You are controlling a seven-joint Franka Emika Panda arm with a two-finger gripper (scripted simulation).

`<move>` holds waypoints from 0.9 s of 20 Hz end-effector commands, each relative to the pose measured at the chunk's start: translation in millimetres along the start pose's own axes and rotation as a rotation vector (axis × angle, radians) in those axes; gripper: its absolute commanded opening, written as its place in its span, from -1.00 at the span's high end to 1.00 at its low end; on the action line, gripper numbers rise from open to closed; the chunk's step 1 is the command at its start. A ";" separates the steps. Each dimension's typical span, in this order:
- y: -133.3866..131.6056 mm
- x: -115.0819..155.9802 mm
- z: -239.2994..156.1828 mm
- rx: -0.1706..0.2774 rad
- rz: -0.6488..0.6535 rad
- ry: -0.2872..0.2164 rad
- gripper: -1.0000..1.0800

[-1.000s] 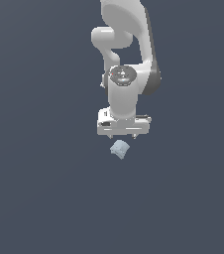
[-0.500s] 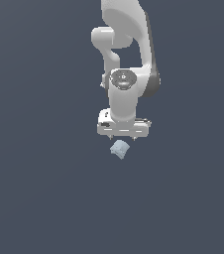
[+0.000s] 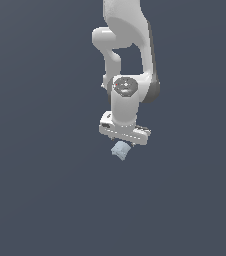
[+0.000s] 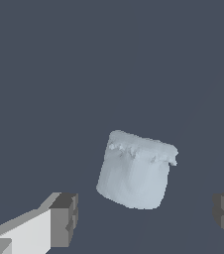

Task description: Pick up the object and move it to a goal position.

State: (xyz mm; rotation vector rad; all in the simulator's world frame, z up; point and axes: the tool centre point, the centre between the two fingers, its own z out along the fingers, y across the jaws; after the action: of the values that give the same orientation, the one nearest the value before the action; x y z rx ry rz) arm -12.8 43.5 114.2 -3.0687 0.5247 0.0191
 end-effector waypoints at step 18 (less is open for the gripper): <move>4.8 -2.7 24.7 -0.024 0.253 0.020 -0.92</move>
State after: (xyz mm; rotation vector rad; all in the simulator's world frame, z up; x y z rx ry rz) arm -17.2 40.8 89.6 -3.0069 0.9089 0.0009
